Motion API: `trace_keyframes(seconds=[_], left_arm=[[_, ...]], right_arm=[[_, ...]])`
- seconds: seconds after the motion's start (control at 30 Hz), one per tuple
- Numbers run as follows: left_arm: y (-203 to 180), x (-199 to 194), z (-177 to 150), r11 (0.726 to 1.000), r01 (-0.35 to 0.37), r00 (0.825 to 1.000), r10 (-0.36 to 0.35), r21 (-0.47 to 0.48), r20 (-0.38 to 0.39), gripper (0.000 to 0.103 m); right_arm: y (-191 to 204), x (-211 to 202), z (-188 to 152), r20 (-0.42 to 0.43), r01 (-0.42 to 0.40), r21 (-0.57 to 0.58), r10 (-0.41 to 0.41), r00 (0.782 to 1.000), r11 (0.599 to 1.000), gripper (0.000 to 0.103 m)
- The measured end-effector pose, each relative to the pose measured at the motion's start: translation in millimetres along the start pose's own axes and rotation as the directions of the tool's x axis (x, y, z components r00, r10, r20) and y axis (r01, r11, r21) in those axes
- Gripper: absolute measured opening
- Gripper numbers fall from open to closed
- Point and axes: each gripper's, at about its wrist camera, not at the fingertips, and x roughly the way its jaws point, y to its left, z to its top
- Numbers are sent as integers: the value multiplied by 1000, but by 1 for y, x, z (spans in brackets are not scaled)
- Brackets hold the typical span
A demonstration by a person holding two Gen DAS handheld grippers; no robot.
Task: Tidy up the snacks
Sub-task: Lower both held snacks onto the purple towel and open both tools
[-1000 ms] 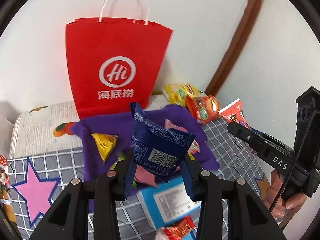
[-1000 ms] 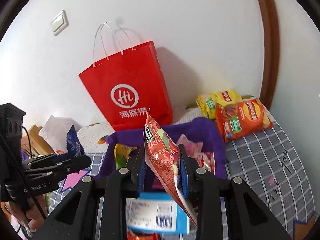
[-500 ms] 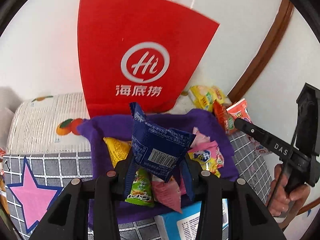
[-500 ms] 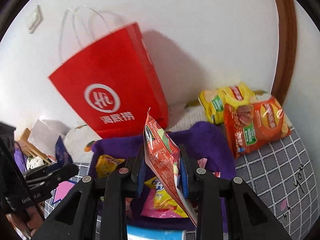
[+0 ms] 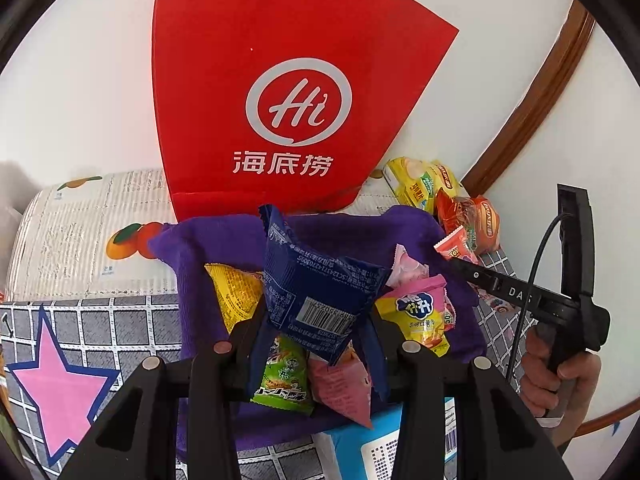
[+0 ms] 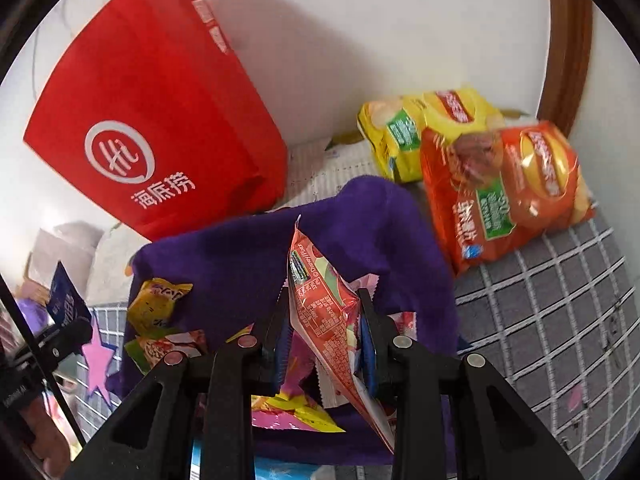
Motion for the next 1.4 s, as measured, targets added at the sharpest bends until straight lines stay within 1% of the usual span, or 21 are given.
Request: trace_keyframes(seconds=[0.1, 0.23, 0.43, 0.6, 0.77, 0.8, 0.87, 0.9, 1.07, 1.27, 1.4], left_arm=[[0, 3, 0, 1000, 0, 1000, 0, -3, -10, 39], [1, 5, 0, 1000, 7, 1000, -7, -7, -16, 39], [3, 3, 0, 1000, 7, 1000, -7, -18, -15, 39], [2, 5, 0, 1000, 6, 1000, -7, -24, -25, 39], [6, 7, 0, 999, 3, 999, -4, -38, -34, 39], [8, 8, 0, 999, 0, 999, -2, -42, -36, 39], [11, 10, 1, 998, -4, 999, 1, -56, -43, 39], [13, 12, 1, 998, -2, 999, -1, -64, -51, 39], [19, 23, 0, 996, 6, 996, -14, -93, -92, 39], [22, 29, -2, 994, 8, 993, -21, -112, -113, 39], [22, 33, -2, 992, 26, 991, -41, -120, -130, 39]], right_arm=[[-2, 3, -1, 6, 27, 10, -27, 1000, 1000, 29], [-4, 7, 0, 4, 21, 39, -21, 1000, 999, 29], [-4, 11, -1, -2, 20, 47, -20, 1000, 999, 30], [1, 13, -2, 11, 39, 38, -40, 999, 998, 30], [7, 17, -3, 12, 33, 28, -33, 999, 999, 33], [9, 18, -3, 10, 28, 16, -28, 1000, 999, 40], [15, 17, -3, 8, 24, -13, -24, 1000, 1000, 51], [17, 16, -3, 12, 22, -26, -22, 1000, 999, 54], [24, 6, -3, 28, 17, -51, -15, 999, 999, 55], [22, -8, -1, 51, 8, -36, -6, 999, 999, 55], [26, -15, -2, 59, 1, -46, 2, 998, 999, 55]])
